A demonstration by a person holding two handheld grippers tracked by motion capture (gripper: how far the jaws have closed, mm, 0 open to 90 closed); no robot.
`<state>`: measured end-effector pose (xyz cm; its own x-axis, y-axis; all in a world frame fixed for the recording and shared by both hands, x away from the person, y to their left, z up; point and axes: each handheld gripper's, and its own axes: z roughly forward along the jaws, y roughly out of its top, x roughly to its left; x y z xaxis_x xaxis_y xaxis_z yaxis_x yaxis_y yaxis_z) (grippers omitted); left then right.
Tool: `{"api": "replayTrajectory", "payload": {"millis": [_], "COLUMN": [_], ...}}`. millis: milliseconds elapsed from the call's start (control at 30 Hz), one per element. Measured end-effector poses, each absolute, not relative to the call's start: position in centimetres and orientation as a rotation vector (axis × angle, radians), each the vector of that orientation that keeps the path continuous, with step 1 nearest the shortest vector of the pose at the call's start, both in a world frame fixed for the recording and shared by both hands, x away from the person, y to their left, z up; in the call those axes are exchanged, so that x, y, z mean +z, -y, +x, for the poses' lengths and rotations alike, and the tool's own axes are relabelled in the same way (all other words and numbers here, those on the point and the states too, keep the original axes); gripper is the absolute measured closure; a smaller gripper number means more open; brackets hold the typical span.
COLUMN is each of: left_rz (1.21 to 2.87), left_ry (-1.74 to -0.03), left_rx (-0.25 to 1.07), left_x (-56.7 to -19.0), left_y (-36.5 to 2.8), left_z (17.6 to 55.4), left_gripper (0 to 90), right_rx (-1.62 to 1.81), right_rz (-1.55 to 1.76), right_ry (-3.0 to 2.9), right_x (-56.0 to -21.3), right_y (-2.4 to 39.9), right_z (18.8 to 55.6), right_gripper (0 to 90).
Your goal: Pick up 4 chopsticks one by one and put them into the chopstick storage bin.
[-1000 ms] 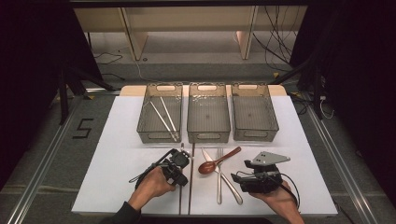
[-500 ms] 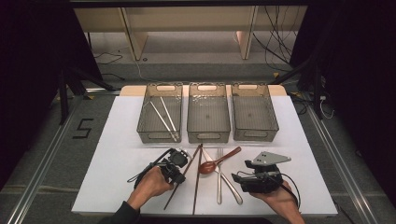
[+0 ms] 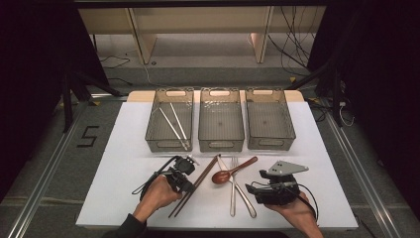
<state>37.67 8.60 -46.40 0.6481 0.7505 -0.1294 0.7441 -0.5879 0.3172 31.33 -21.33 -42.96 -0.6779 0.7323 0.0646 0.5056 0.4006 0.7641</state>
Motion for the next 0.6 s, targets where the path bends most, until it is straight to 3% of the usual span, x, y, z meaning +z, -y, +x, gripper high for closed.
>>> {"api": "replayTrajectory", "payload": {"millis": [600], "left_rz": [2.517], "left_ry": [-1.151], "left_rx": [0.065], "left_x": [-45.7], "left_y": [-9.7], "left_z": [37.9], "left_gripper": [84.7], "right_rx": [1.152], "right_rz": [1.083], "right_ry": [-2.381], "right_x": [-43.0], "right_y": [21.4], "right_z": [31.3], "right_gripper": [31.8]}}
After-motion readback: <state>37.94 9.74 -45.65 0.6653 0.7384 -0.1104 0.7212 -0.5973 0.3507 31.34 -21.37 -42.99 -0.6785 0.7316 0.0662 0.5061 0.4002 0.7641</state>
